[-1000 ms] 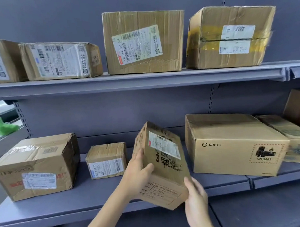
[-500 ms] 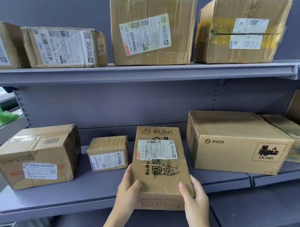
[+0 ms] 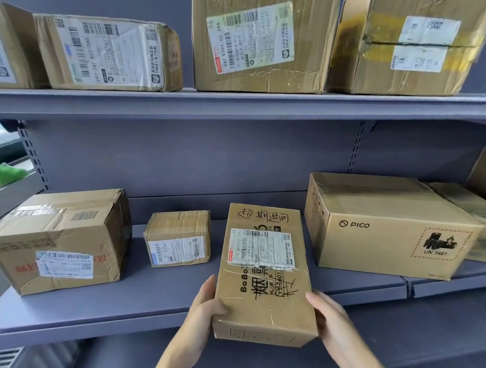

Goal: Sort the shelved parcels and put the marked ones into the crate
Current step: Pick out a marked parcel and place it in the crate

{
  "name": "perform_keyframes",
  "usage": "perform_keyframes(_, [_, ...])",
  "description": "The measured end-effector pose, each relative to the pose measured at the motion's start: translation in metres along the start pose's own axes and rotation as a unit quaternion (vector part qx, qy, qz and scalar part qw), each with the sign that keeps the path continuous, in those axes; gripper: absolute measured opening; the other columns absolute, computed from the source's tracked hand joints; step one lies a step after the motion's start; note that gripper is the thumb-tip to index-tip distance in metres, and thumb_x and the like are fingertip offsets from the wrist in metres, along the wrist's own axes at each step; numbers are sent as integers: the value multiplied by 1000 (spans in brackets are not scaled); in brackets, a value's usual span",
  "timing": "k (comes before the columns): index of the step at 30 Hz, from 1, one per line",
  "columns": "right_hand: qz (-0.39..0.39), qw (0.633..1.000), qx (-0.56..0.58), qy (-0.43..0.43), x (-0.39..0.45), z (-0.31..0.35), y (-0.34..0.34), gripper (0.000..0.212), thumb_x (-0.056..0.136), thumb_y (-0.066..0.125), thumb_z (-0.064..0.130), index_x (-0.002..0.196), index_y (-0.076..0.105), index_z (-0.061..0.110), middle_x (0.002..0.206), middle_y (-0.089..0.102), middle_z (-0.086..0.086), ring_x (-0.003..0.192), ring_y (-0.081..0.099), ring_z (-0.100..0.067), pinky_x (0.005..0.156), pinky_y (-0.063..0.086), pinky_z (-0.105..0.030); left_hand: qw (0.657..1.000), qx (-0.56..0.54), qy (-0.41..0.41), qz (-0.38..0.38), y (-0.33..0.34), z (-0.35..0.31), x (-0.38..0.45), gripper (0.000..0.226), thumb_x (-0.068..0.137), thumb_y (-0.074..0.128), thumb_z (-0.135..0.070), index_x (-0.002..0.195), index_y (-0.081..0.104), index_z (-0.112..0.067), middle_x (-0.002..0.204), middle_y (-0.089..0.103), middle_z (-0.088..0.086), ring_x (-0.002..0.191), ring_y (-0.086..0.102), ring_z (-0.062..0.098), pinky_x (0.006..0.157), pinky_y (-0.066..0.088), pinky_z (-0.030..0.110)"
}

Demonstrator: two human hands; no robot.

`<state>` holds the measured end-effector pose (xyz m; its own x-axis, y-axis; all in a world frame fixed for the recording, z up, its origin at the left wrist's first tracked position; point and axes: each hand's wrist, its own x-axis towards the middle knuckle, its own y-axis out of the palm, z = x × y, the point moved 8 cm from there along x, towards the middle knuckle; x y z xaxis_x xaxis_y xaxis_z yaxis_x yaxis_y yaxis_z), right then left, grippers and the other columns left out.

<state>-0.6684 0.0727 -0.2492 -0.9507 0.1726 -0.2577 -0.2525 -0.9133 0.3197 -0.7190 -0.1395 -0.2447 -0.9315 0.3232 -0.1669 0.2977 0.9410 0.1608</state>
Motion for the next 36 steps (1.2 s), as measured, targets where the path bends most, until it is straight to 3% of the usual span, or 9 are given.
perform_keyframes(3, [28, 995, 15, 92, 4, -14, -2, 46, 72, 62, 29, 114, 62, 10, 110, 70, -11, 110, 59, -27, 89, 43, -38, 999, -28, -35, 13, -7, 6, 2, 98, 43, 62, -30, 137, 38, -17, 131, 57, 7, 116, 54, 27, 91, 44, 38])
perform_keyframes(7, [68, 989, 46, 124, -2, -27, 5, 52, 72, 65, 34, 118, 58, 11, 114, 68, -12, 112, 59, -28, 82, 50, -37, 996, -32, -49, 65, 2, 11, -2, 84, 37, 60, -29, 119, 53, -13, 107, 71, 7, 100, 60, 26, 80, 45, 36])
perform_keyframes(10, [73, 990, 43, 112, -4, -33, 4, 86, 41, 90, 39, 114, 60, 5, 114, 67, -17, 110, 61, -31, 75, 55, -34, 995, -9, -48, 87, 2, 18, -3, 85, 40, 60, -30, 123, 52, -11, 114, 68, 9, 106, 58, 27, 88, 42, 37])
perform_keyframes(14, [42, 994, 42, 87, -5, -36, 2, 54, 65, 67, 26, 112, 59, 2, 94, 74, -13, 93, 65, -27, 70, 53, -34, 995, -16, -41, 91, 5, 16, -5, 78, 47, 62, -41, 121, 53, -18, 113, 69, 2, 108, 59, 22, 95, 41, 37])
perform_keyframes(17, [39, 996, 22, 73, -4, -40, 0, 66, 45, 85, 32, 101, 65, 5, 92, 74, -12, 83, 70, -24, 66, 57, -35, 994, -2, -48, 95, 7, 19, -5, 75, 50, 61, -48, 121, 51, -27, 111, 70, -7, 106, 61, 15, 98, 40, 35])
perform_keyframes(19, [27, 997, 5, 67, -5, -47, -4, 87, 24, 89, 44, 100, 65, 9, 95, 73, -13, 84, 70, -23, 75, 57, -41, 994, 4, -57, 98, 4, 21, -5, 77, 50, 62, -49, 123, 48, -29, 112, 69, -8, 107, 61, 16, 98, 41, 35])
perform_keyframes(23, [12, 999, -24, 40, -9, -58, -10, 101, 24, 87, 57, 109, 62, 7, 107, 70, -16, 101, 62, -32, 98, 39, -56, 992, 11, -79, 98, -5, 29, -3, 80, 47, 65, -45, 123, 46, -29, 114, 67, -3, 108, 60, 21, 95, 44, 37])
perform_keyframes(31, [16, 999, -18, -30, -46, -43, -20, 96, 24, 87, 54, 105, 61, 11, 93, 74, -5, 85, 70, -18, 68, 56, -30, 989, -25, -98, 111, 6, 38, -30, 91, 44, 78, -46, 124, 46, -17, 111, 69, 8, 98, 68, 26, 71, 56, 40])
perform_keyframes(36, [6, 999, -34, -33, -83, -41, -46, 106, 26, 88, 52, 116, 55, 6, 102, 72, -10, 94, 68, -23, 71, 54, -28, 985, -40, -89, 144, 36, 41, -52, 108, 31, 88, -50, 123, 49, -11, 112, 68, 16, 99, 66, 35, 70, 58, 39])
